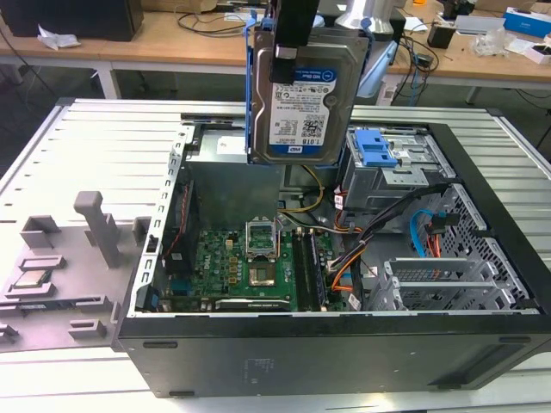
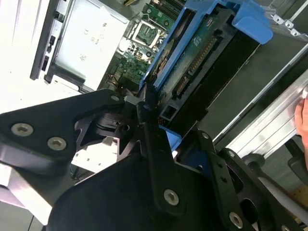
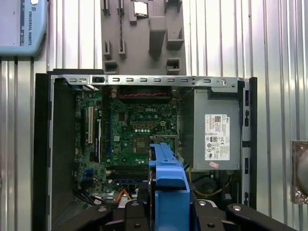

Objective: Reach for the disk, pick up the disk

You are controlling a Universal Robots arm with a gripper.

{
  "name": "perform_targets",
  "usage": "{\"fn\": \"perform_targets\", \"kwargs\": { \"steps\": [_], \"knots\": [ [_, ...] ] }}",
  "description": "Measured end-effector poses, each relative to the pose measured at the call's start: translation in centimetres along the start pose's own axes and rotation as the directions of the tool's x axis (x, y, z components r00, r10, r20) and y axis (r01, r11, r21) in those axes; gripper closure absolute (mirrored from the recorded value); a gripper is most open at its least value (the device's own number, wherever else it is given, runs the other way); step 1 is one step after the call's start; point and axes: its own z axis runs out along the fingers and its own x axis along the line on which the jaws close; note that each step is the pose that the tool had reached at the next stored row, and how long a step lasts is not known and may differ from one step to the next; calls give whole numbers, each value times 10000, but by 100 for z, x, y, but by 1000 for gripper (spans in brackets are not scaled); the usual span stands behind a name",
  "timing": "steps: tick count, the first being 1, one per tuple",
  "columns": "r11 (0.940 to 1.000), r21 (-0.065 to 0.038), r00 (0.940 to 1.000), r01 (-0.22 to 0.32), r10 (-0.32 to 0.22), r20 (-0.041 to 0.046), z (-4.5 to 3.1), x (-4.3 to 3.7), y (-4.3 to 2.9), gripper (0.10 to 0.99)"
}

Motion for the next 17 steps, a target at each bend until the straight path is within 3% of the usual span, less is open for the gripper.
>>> {"fn": "perform_targets", "kwargs": {
  "steps": [17],
  "knots": [
    [10000, 0, 10000, 0, 0, 0, 0, 241, -3, 722]
  ]
}}
